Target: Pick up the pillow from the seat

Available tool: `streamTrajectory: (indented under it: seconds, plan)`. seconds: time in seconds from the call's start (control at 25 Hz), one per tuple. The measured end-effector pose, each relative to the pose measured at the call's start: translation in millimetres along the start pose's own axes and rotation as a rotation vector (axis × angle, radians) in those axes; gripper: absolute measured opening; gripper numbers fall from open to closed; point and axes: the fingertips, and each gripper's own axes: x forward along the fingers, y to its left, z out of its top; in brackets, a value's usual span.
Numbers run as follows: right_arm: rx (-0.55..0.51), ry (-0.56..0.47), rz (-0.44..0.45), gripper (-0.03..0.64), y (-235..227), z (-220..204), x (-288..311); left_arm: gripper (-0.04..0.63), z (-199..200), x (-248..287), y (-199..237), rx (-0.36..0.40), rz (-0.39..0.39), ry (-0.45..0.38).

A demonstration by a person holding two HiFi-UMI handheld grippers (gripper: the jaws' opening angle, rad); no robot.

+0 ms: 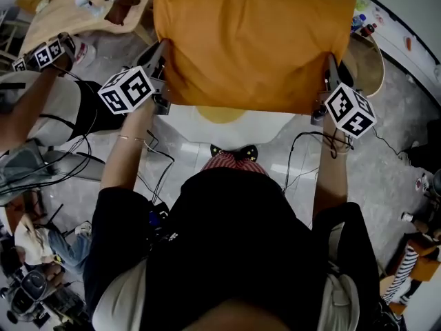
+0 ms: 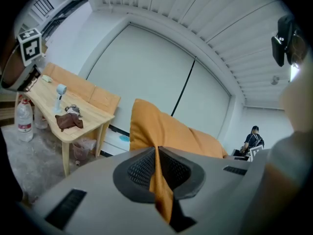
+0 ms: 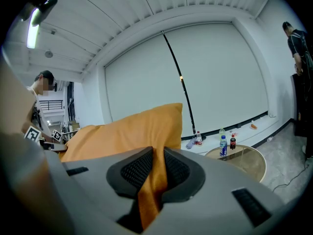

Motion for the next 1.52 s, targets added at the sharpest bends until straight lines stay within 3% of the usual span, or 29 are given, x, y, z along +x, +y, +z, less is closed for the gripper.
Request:
streamTrajectory:
  seconds: [1.0, 1.52]
  plan:
    - [0.036, 0.022, 0.071, 0.074, 24, 2, -3, 0.023, 14, -44, -10, -0.039, -0.012, 0.028]
    - [0.027, -0.001, 0.108, 0.074, 38, 14, 0, 0.023, 22, -57, -6, -0.037, 0.004, -0.018]
